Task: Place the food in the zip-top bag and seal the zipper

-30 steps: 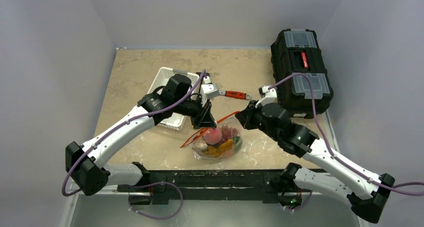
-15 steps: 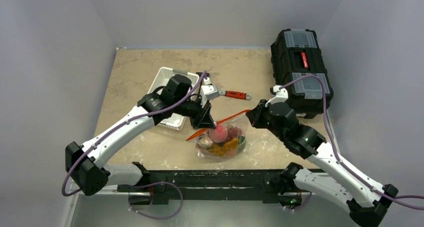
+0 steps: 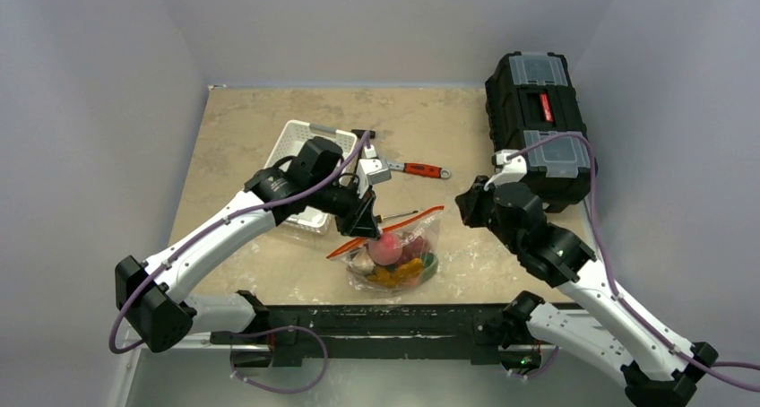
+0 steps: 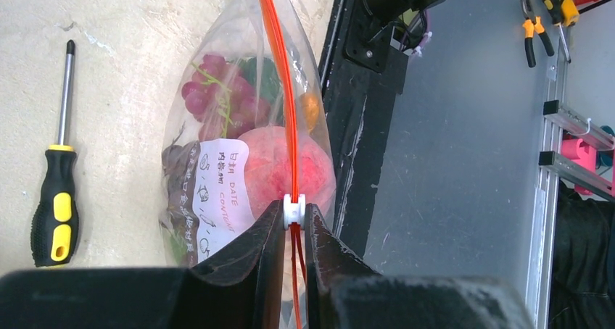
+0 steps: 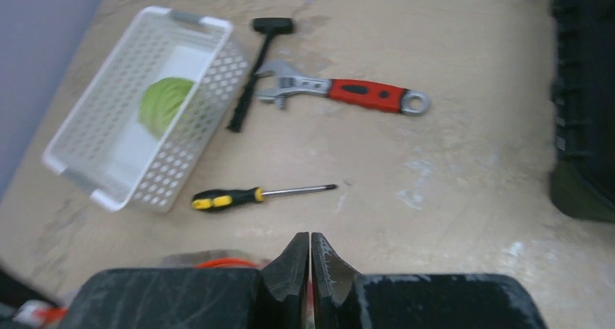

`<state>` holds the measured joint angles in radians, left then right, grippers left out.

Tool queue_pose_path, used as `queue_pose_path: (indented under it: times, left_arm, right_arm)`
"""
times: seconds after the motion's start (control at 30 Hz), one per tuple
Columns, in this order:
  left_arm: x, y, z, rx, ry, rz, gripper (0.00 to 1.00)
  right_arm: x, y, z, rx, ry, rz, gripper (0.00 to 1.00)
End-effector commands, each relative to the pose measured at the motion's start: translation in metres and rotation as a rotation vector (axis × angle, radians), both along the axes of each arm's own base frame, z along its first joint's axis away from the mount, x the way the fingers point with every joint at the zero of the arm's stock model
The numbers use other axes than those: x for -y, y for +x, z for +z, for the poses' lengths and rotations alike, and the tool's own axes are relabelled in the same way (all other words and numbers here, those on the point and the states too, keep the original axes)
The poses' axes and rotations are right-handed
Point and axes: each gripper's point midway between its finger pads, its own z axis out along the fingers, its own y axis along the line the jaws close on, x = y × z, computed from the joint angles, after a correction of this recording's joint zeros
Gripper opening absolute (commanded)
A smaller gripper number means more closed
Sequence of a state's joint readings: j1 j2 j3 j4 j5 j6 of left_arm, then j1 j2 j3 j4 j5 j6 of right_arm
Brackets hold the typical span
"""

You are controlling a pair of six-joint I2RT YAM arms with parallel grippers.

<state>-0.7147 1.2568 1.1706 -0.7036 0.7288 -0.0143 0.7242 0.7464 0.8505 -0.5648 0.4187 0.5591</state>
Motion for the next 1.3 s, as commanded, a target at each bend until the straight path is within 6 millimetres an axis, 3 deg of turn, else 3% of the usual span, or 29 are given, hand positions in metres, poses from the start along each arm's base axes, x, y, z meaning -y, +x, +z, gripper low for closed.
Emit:
queue_pose_path:
  times: [0.0,0.07,0.13,0.23,0.33,0.53,0.8,1.17,1.27]
  left_arm:
    - [0.007,-0.005,0.033,0.058,-0.098,-0.053,0.0]
    - [0.007,-0.007,0.034,0.055,-0.104,-0.061,0.0]
    - [0.008,-0.008,0.034,0.051,-0.109,-0.067,0.0]
    - [0.008,-0.011,0.035,0.042,-0.116,-0.081,0.0]
    - [0.008,-0.012,0.036,0.059,-0.125,-0.106,0.0]
    - [0.008,-0.015,0.039,0.06,-0.136,-0.117,0.0]
    - [0.007,-0.016,0.043,0.074,-0.146,-0.121,0.0]
    - [0.006,-0.017,0.043,0.072,-0.148,-0.122,0.0]
    - [0.006,-0.017,0.043,0.071,-0.148,-0.123,0.0]
  right_arm:
    - [-0.066,-0.03,0.075,0.242,0.102,0.499,0.21]
    - [-0.093,-0.052,0.084,0.262,0.143,0.71,0.45]
    - [-0.113,-0.066,0.088,0.266,0.176,0.864,0.58]
    - [-0.138,-0.08,0.081,0.247,0.197,1.063,0.7]
    - [-0.152,-0.08,0.072,0.219,0.171,1.167,0.74]
    - [-0.164,-0.092,0.056,0.168,0.172,1.324,0.67]
    - [-0.169,-0.09,0.033,0.075,0.19,1.327,0.34]
    - [-0.171,-0.076,0.02,0.04,0.158,1.264,0.37]
    - [-0.17,-0.076,0.018,0.032,0.151,1.261,0.29]
